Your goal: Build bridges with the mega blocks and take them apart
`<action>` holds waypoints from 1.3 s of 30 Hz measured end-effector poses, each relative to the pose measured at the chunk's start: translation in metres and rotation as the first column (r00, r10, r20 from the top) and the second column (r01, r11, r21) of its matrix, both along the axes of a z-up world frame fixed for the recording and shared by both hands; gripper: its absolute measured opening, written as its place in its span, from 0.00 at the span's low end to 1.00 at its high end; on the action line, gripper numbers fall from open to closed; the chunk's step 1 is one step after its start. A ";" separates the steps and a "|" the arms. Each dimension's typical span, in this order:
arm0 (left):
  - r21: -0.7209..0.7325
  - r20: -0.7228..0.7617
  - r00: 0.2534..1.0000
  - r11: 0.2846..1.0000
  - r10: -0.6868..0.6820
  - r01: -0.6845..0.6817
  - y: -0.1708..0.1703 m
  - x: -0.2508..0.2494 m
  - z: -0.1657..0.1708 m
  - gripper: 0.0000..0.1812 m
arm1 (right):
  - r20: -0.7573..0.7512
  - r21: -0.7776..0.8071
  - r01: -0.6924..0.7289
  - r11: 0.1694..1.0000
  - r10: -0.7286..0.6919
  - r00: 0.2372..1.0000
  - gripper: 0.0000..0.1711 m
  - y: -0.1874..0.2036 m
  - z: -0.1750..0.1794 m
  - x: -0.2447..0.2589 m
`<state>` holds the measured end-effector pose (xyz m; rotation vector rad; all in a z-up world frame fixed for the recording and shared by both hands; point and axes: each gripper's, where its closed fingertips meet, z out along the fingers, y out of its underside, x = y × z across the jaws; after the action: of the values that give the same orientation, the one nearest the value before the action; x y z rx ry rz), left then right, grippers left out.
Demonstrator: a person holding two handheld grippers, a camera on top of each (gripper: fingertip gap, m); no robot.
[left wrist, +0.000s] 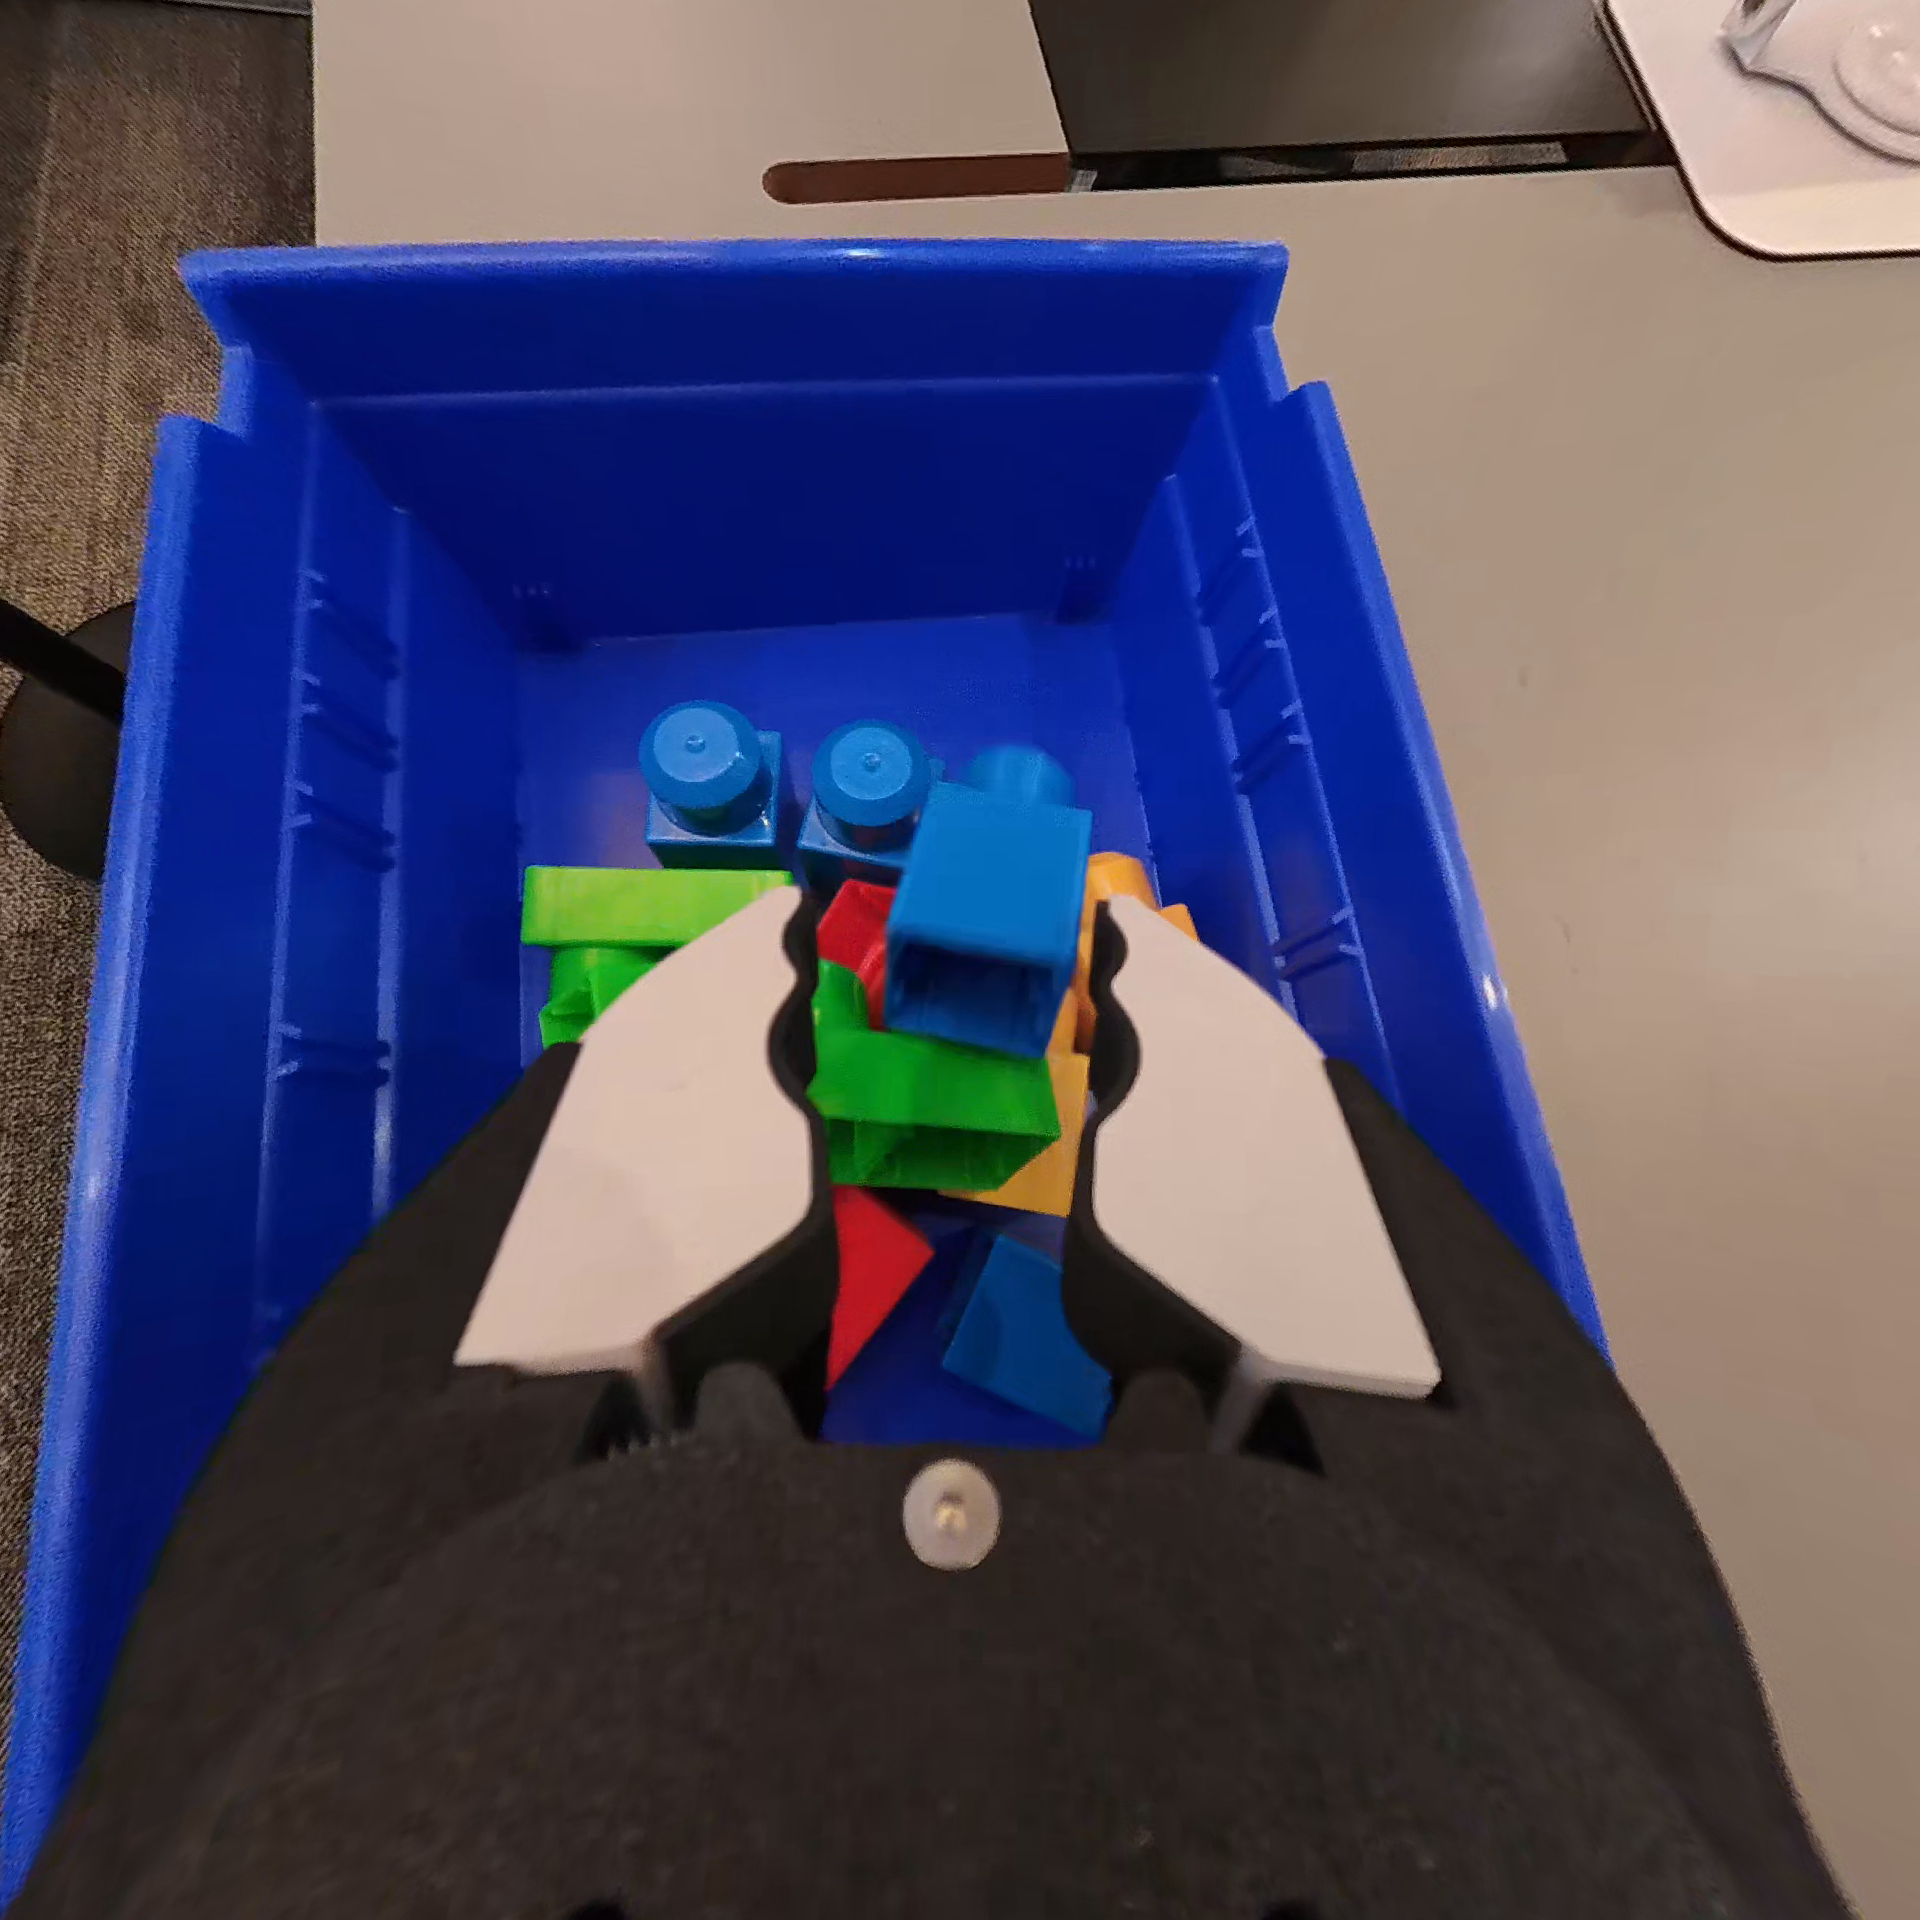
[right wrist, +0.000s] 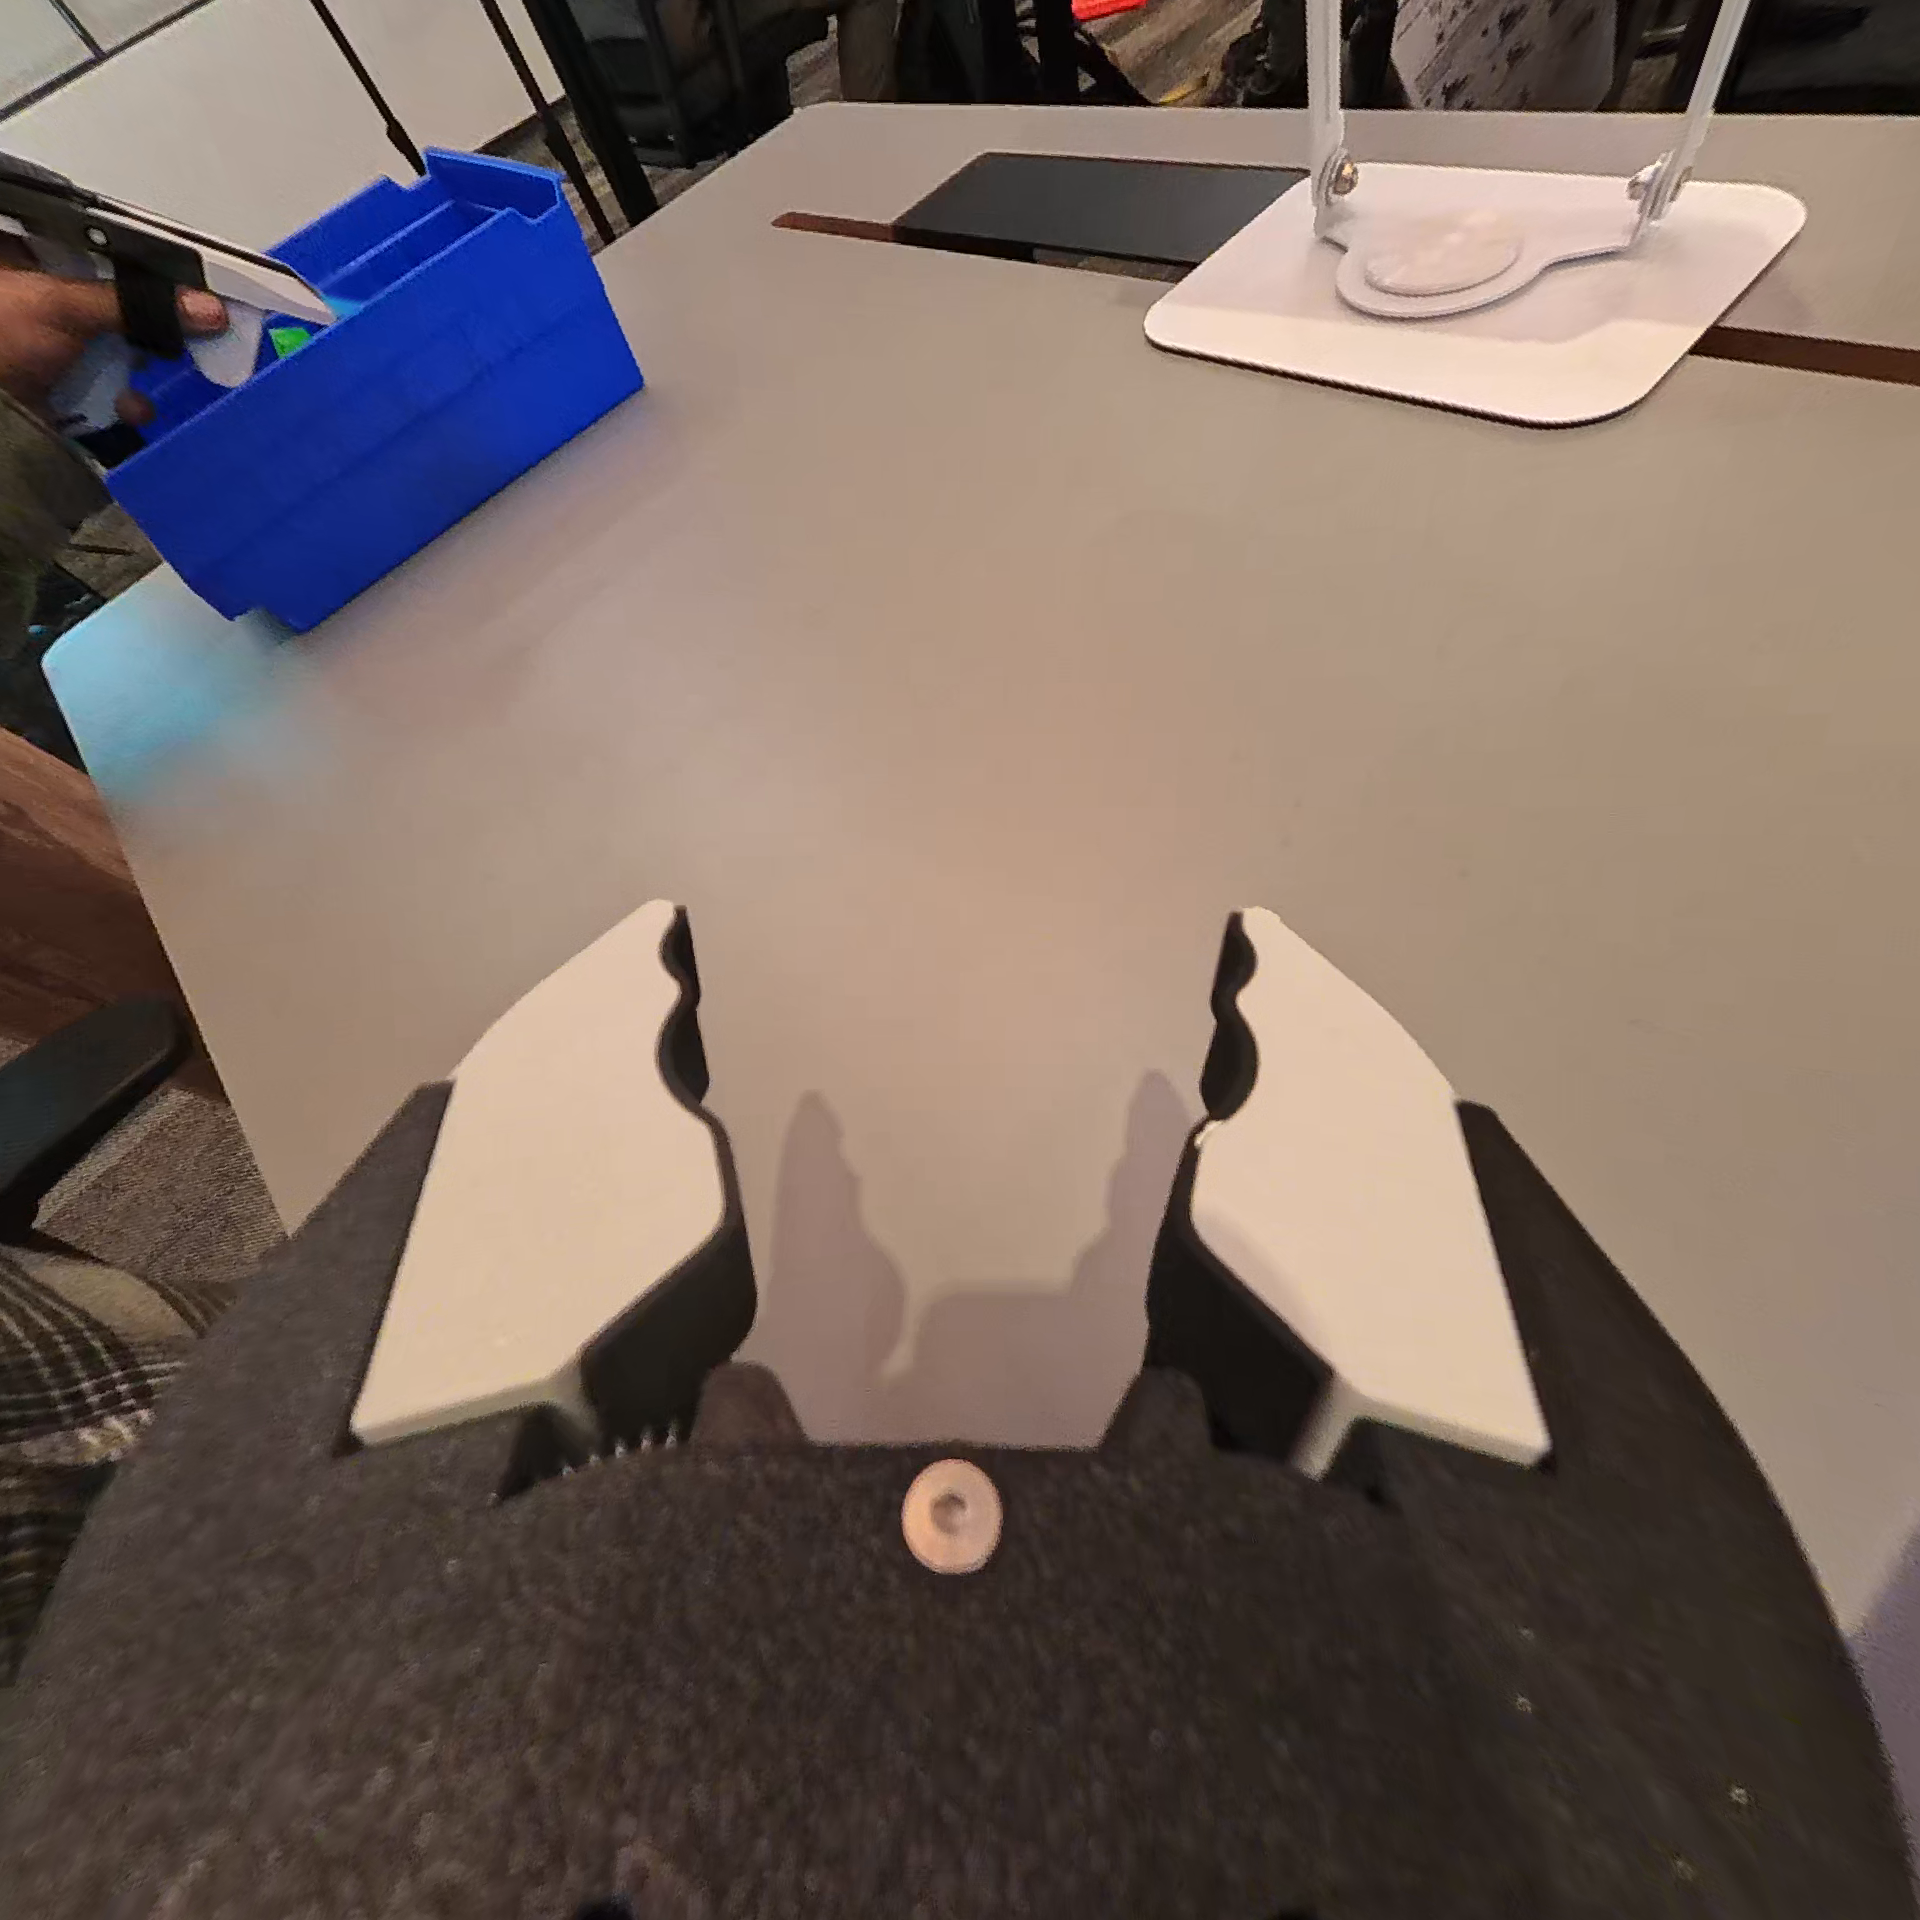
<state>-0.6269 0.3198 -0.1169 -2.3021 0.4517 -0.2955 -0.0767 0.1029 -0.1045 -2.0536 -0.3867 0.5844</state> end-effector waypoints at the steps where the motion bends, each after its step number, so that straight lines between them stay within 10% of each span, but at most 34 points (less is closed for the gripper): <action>1: 0.006 -0.002 1.000 1.000 0.005 -0.005 0.000 -0.001 0.001 0.30 | -0.001 0.000 0.001 1.000 -0.001 1.000 0.55 0.000 0.000 0.000; 11: 0.190 0.064 0.997 0.982 -0.030 0.017 -0.012 0.027 0.063 0.45 | 0.010 0.001 0.031 1.000 -0.031 0.999 0.55 -0.001 -0.004 0.005; 18: 0.381 0.136 0.953 0.902 -0.270 0.201 -0.071 0.137 0.116 0.50 | 0.014 0.014 0.048 0.999 -0.048 0.999 0.56 -0.005 -0.001 0.007; 28: 0.397 0.336 0.686 0.757 -0.646 0.518 -0.197 0.315 0.072 0.50 | 0.091 0.072 0.185 0.980 -0.192 0.977 0.56 -0.029 0.046 0.085; 39: 0.356 0.385 0.635 0.743 -0.669 0.567 -0.206 0.333 0.058 0.49 | 0.284 -0.058 0.346 0.936 -0.317 0.905 0.52 -0.021 0.029 0.249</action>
<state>-0.2939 0.1134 -0.0589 -1.6945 0.9568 -1.1055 0.1723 0.0818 -0.0760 -2.2465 -0.1549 0.1170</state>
